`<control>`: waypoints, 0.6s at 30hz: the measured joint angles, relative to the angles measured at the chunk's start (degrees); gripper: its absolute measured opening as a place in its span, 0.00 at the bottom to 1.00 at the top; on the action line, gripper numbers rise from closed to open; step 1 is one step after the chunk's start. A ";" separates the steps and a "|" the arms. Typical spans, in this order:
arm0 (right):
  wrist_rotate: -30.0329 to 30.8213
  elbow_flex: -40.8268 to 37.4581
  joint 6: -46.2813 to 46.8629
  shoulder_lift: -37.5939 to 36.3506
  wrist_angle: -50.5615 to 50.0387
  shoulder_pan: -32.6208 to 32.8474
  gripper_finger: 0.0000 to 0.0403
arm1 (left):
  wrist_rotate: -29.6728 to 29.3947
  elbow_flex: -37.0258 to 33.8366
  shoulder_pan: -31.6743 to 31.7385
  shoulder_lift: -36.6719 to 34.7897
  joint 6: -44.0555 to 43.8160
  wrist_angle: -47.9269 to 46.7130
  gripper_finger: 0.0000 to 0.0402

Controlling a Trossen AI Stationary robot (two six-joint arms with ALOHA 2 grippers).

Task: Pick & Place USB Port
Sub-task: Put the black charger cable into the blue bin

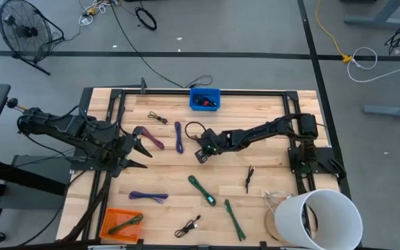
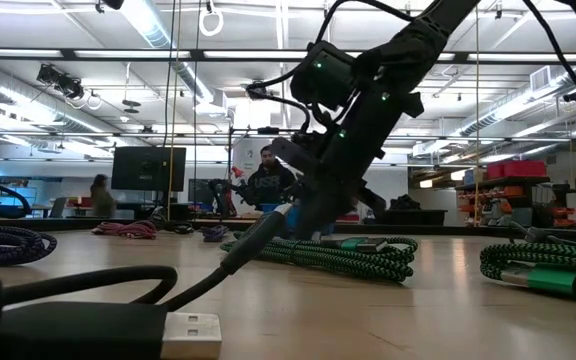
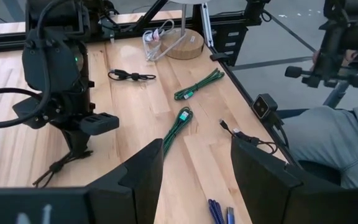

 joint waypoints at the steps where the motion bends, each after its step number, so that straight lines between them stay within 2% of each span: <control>1: 0.11 0.54 -0.68 -0.26 -0.14 0.02 0.03 | 0.00 0.00 -0.01 0.00 0.00 0.01 0.48; 6: 1.80 6.87 -5.37 -2.24 -1.82 0.06 0.03 | 0.00 0.00 -0.01 -0.02 -0.04 0.01 0.48; 14: 12.13 22.56 -14.33 -2.22 -19.96 -1.58 0.03 | 0.00 0.00 0.00 -0.02 -0.07 -0.43 0.48; 18: 15.01 27.84 -19.08 -2.23 -22.70 -4.35 0.03 | 0.01 0.00 0.00 -0.01 -0.04 -0.50 0.48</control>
